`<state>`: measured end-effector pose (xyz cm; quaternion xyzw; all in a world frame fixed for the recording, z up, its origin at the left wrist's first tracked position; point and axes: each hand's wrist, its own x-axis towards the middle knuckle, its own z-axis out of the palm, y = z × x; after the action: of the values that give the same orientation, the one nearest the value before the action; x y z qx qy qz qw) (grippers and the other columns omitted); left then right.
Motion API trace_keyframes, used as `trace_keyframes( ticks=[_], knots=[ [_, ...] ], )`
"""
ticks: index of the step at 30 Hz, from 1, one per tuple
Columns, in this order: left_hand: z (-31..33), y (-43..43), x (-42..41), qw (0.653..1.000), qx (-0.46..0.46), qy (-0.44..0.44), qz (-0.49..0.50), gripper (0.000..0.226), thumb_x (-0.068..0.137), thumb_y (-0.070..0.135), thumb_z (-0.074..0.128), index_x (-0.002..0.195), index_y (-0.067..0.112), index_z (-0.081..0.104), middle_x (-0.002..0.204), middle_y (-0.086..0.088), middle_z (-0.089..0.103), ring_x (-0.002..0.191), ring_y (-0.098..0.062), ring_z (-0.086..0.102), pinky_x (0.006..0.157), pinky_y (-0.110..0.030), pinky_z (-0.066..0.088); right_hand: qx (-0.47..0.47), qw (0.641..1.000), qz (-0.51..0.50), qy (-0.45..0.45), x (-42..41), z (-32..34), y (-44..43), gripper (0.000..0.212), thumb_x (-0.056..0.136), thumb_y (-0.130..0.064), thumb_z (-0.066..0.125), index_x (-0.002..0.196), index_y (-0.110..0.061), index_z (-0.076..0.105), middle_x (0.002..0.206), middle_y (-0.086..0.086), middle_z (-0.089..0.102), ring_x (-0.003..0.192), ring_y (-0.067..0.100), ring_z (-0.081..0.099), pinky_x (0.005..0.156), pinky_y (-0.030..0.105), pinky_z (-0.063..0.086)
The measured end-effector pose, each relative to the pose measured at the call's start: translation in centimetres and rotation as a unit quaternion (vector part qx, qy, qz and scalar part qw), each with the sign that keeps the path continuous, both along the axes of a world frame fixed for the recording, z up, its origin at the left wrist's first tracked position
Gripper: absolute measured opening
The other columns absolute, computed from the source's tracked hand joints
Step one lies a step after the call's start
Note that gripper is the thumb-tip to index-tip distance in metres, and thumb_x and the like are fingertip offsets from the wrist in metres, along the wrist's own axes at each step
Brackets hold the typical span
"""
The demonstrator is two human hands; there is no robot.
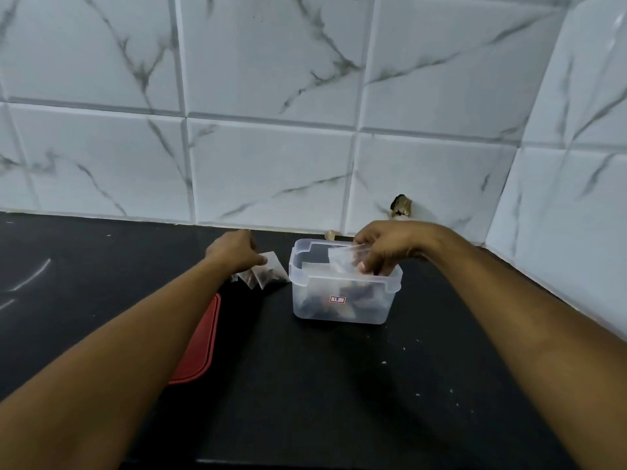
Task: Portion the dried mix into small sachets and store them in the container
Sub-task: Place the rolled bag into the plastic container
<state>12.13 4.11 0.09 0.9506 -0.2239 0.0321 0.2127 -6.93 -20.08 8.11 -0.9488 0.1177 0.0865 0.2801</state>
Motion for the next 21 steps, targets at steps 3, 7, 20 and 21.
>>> trace_keyframes(
  ticks=[3,7,20,21],
  knots=[
    [-0.3,-0.1,-0.2,0.999,0.036,-0.007,0.023,0.037,0.082,0.046,0.080,0.109,0.022,0.070,0.109,-0.001,0.070,0.102,-0.023,0.067,0.079,-0.034,0.052,-0.107,0.993,0.012,0.048,0.8,-0.3,0.9,0.021,0.087,0.003,0.072,0.107,-0.003,0.070,0.094,0.011,0.068,0.082,0.023,0.067,0.071,0.033,0.060],
    [-0.1,0.1,0.1,0.997,0.060,0.015,0.037,0.046,0.074,0.060,0.081,0.098,0.023,0.070,0.103,-0.001,0.072,0.101,-0.025,0.067,0.083,-0.040,0.056,-0.243,0.968,0.011,0.058,1.2,-1.0,2.4,0.014,0.090,-0.007,0.068,0.104,-0.010,0.067,0.098,0.008,0.066,0.073,0.018,0.058,0.054,0.025,0.047],
    [5.0,0.8,-1.4,0.934,-0.330,0.034,-0.135,0.009,0.082,0.001,0.079,0.087,0.005,0.074,0.083,-0.002,0.076,0.075,-0.010,0.068,0.079,-0.034,0.057,-0.134,0.981,-0.010,-0.137,2.0,3.6,5.0,0.063,0.083,-0.023,0.087,0.135,-0.020,0.051,0.115,0.003,0.062,0.076,0.018,0.066,0.062,0.031,0.054],
    [6.1,0.7,-2.1,0.923,-0.346,0.034,-0.163,0.009,0.083,0.001,0.080,0.090,0.004,0.074,0.082,-0.003,0.075,0.070,-0.005,0.066,0.073,-0.026,0.056,-0.097,0.980,0.003,-0.172,2.1,3.8,5.5,0.064,0.083,-0.026,0.087,0.136,-0.022,0.051,0.118,0.001,0.061,0.077,0.016,0.065,0.063,0.029,0.053]
  ],
)
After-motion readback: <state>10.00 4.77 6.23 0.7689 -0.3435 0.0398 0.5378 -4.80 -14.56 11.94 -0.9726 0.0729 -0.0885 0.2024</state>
